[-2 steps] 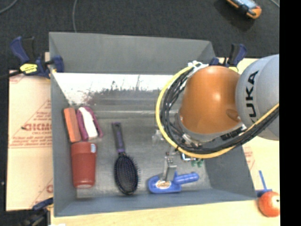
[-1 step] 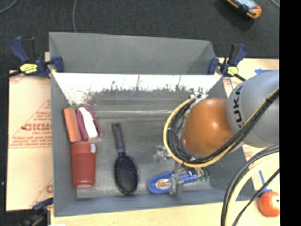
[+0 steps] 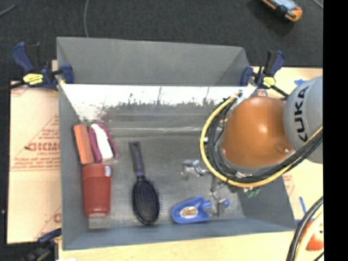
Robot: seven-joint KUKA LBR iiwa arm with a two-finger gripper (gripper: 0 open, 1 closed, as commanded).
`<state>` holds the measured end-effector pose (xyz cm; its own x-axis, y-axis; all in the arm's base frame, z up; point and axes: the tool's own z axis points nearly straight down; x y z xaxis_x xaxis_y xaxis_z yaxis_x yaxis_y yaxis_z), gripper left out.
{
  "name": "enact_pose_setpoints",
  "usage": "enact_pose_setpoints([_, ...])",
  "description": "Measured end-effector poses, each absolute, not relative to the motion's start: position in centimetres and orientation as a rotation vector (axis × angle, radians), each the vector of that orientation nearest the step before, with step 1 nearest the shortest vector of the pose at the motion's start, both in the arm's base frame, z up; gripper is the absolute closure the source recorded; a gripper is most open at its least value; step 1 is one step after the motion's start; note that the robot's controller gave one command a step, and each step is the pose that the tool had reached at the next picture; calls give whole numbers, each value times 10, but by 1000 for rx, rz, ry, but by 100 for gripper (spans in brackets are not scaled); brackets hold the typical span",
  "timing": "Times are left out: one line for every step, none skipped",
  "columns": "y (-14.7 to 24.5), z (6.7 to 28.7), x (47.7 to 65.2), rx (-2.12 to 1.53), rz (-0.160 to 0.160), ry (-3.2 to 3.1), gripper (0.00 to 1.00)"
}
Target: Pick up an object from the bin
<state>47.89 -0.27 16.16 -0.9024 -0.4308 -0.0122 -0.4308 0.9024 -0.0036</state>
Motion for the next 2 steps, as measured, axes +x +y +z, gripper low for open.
enact_pose_setpoints([11,100,475,-470,0,3101,0])
enact_pose_setpoints([-1,72,477,-1094,-7,2919,0])
